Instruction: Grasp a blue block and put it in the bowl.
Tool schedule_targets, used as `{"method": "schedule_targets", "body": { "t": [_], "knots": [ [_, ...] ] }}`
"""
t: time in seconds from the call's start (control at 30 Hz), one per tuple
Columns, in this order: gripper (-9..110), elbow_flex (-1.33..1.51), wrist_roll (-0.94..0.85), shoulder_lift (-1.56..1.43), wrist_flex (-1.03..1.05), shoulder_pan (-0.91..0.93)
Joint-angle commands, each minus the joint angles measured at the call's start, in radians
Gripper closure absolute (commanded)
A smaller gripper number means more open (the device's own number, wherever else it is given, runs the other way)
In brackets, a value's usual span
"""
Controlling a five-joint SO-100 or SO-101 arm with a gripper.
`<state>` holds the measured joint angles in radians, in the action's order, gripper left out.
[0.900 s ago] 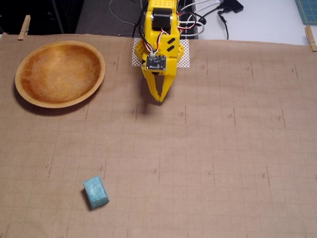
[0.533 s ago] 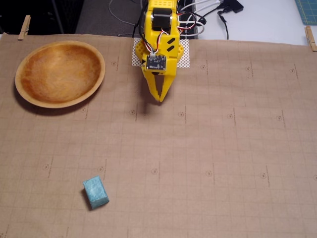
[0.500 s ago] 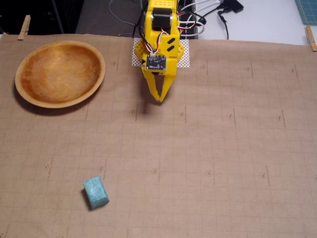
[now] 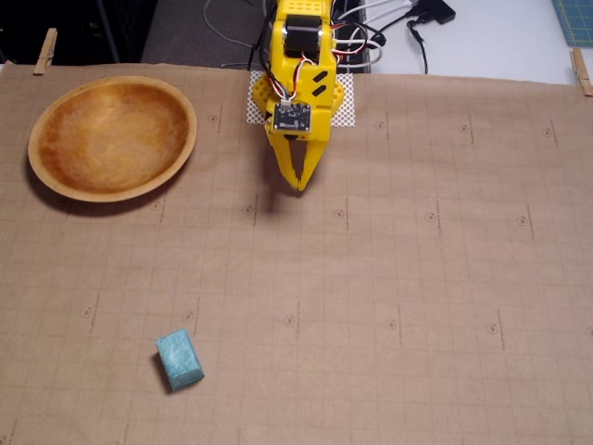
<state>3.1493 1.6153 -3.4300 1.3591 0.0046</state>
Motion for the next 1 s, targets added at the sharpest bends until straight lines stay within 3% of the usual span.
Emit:
{"method": "schedule_targets", "body": {
  "t": [0.0,0.97],
  "knots": [
    [104,-0.021,-0.009,-0.003,0.0,-0.006],
    [104,-0.457,-0.009,-0.009,-0.012,-0.071]
  ]
}}
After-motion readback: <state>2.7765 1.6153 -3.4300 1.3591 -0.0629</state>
